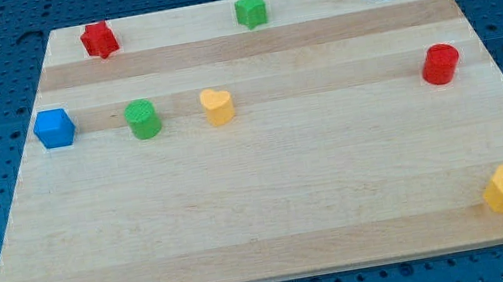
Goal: Nudge the blue triangle down a bit
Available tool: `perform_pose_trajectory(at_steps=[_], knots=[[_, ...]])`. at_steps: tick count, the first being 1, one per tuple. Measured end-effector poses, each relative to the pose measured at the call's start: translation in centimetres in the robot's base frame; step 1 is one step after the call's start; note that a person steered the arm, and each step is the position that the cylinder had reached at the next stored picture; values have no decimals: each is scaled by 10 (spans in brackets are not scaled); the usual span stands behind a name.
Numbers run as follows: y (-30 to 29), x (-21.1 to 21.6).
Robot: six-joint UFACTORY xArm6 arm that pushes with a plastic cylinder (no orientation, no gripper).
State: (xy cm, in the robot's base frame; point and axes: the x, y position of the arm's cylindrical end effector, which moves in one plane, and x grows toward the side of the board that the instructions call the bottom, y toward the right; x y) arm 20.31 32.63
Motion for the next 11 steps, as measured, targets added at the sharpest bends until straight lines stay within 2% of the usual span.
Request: perform_pose_trajectory(at_steps=[3,7,11], knots=[[-7,-12],[-59,-11],[-137,-12]])
